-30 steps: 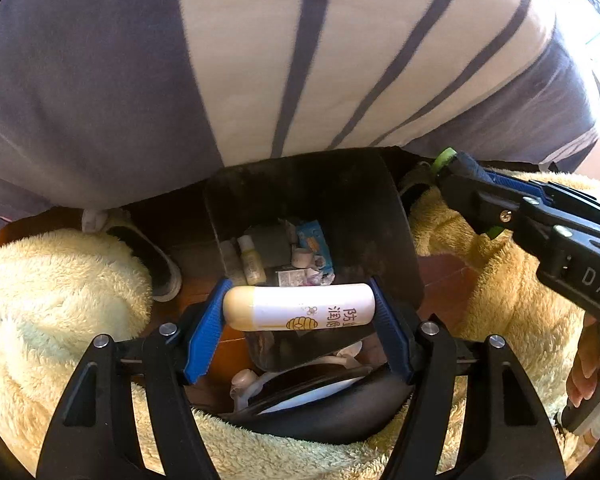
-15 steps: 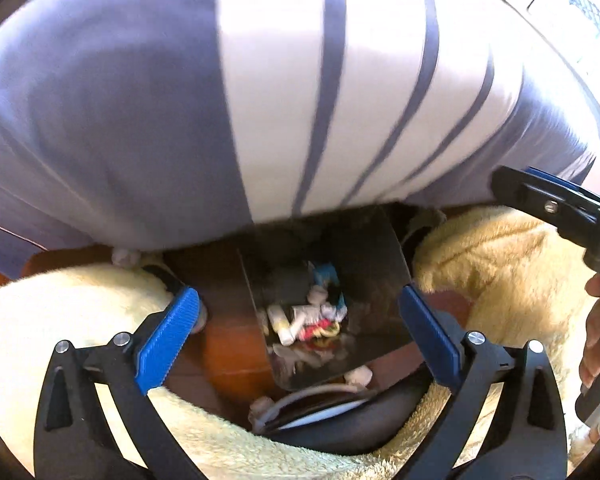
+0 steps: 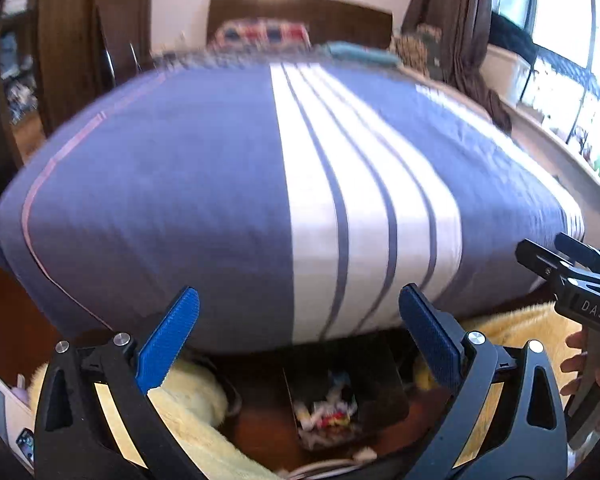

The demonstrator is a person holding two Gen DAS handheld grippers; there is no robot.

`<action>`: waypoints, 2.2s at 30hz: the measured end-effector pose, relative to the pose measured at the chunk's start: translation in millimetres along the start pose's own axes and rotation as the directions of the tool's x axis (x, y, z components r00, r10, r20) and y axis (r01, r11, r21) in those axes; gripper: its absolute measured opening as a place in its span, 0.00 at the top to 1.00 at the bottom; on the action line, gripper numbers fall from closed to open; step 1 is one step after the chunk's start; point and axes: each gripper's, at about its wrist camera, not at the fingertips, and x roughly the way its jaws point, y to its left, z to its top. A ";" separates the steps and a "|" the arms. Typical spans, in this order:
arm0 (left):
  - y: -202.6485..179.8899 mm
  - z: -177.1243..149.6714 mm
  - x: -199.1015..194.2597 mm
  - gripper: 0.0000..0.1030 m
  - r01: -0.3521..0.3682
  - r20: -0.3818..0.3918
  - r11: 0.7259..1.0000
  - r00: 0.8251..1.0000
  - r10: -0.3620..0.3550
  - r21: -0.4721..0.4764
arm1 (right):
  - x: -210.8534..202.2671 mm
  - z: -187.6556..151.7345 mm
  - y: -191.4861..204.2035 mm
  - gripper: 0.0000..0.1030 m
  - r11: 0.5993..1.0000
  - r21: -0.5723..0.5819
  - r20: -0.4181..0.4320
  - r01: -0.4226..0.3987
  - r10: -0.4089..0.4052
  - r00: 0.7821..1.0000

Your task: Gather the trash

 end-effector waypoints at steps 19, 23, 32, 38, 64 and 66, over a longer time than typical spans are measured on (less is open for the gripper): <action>-15.1 28.9 -102.0 0.08 -0.060 0.272 0.998 0.961 0.057 0.003 | -92.6 23.8 4.3 0.03 0.996 0.024 0.277 0.087 -0.090 0.957; -14.6 27.7 -103.5 0.08 -0.057 0.278 0.998 0.959 0.054 0.001 | -95.7 22.9 7.2 0.03 0.996 0.018 0.284 0.087 -0.089 0.955; -12.2 26.2 -104.9 0.08 -0.056 0.284 0.998 0.957 0.055 -0.003 | -94.8 23.5 8.3 0.03 0.996 0.017 0.281 0.085 -0.086 0.956; -12.2 26.2 -105.2 0.08 -0.056 0.285 0.998 0.957 0.054 -0.002 | -96.8 23.0 10.9 0.03 0.996 0.019 0.287 0.085 -0.087 0.954; -11.3 28.5 -109.8 0.08 -0.055 0.295 0.998 0.954 0.054 -0.005 | -100.7 24.5 10.2 0.03 0.996 0.036 0.303 0.086 -0.093 0.948; -11.9 28.7 -110.9 0.08 -0.055 0.297 0.998 0.953 0.055 -0.006 | -101.0 24.7 10.3 0.03 0.995 0.039 0.303 0.087 -0.095 0.948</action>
